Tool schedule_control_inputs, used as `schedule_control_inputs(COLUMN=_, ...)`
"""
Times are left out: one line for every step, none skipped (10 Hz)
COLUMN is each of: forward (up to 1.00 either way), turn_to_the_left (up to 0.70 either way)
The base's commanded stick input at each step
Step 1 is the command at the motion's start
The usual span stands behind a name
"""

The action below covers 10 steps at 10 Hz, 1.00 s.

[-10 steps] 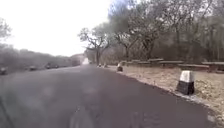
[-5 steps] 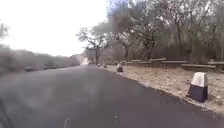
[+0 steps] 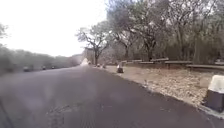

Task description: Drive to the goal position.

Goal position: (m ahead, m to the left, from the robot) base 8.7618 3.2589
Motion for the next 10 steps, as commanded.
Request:
schedule_control_inputs(forward=0.70, turn_to_the_left=0.02)
schedule_control_inputs(forward=0.70, turn_to_the_left=0.02)
schedule_control_inputs(forward=0.70, turn_to_the_left=0.02)
schedule_control_inputs(forward=0.70, turn_to_the_left=0.02)
schedule_control_inputs(forward=0.70, turn_to_the_left=0.02)
schedule_control_inputs(forward=0.70, turn_to_the_left=0.02)
schedule_control_inputs(forward=0.70, turn_to_the_left=0.02)
schedule_control_inputs(forward=0.70, turn_to_the_left=0.02)
schedule_control_inputs(forward=0.70, turn_to_the_left=0.02)
schedule_control_inputs(forward=0.70, turn_to_the_left=0.13)
